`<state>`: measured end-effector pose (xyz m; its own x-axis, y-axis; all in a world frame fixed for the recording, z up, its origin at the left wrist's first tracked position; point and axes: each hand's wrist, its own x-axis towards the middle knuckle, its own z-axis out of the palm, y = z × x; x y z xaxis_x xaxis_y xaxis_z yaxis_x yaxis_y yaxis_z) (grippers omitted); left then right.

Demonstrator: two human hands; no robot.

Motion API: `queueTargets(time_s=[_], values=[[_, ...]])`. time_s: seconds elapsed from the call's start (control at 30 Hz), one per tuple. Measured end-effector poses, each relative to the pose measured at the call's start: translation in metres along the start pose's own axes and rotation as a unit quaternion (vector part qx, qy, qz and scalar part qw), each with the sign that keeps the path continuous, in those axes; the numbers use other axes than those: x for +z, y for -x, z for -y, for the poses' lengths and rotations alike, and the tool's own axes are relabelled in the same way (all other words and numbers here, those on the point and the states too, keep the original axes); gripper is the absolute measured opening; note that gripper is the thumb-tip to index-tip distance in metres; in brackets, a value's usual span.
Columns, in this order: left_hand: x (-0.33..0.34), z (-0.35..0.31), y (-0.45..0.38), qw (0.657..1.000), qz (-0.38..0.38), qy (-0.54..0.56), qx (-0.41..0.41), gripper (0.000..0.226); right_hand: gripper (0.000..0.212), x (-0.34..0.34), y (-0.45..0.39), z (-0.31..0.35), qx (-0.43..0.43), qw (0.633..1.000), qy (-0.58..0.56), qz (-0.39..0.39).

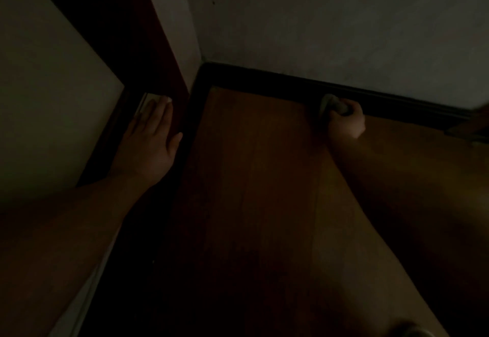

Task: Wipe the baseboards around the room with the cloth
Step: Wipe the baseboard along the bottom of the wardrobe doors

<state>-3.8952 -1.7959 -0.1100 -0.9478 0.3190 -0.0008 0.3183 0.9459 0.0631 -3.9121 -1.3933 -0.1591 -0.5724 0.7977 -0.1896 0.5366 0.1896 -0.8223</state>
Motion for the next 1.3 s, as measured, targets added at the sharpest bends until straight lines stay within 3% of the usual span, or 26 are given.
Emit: queueTargets(time_s=[0.1, 0.2, 0.47, 0.63, 0.77, 0.93, 1.17, 1.3], values=[[-0.003, -0.002, 0.0, 0.998, 0.011, -0.032, 0.045, 0.068, 0.042, -0.025, -0.012, -0.009, 0.015, 0.999, 0.039, -0.008], [-0.006, -0.004, 0.0, 0.995, 0.031, -0.041, 0.081, 0.067, 0.045, -0.021, 0.002, -0.008, -0.022, 0.996, 0.073, 0.034], [-0.012, -0.01, 0.002, 0.993, 0.049, -0.039, 0.101, 0.065, 0.051, 0.094, 0.099, 0.04, -0.171, 0.953, 0.053, 0.243], [-0.011, -0.009, 0.0, 0.995, 0.057, -0.035, 0.072, 0.067, 0.051, 0.155, 0.138, 0.087, -0.185, 0.939, -0.009, 0.289], [-0.009, -0.01, -0.001, 0.996, 0.039, -0.022, 0.076, 0.066, 0.046, 0.169, 0.13, 0.103, -0.107, 0.964, -0.065, 0.234], [-0.009, -0.008, 0.001, 0.996, 0.028, -0.006, 0.08, 0.065, 0.039, 0.152, 0.114, 0.091, -0.105, 0.974, -0.066, 0.187], [-0.007, -0.006, 0.001, 0.997, 0.039, -0.007, 0.071, 0.068, 0.039, 0.09, 0.065, 0.053, -0.105, 0.983, -0.082, 0.127], [-0.004, -0.005, 0.0, 0.996, 0.035, -0.01, 0.075, 0.067, 0.039, 0.04, 0.029, 0.024, -0.1, 0.992, -0.065, 0.051]])
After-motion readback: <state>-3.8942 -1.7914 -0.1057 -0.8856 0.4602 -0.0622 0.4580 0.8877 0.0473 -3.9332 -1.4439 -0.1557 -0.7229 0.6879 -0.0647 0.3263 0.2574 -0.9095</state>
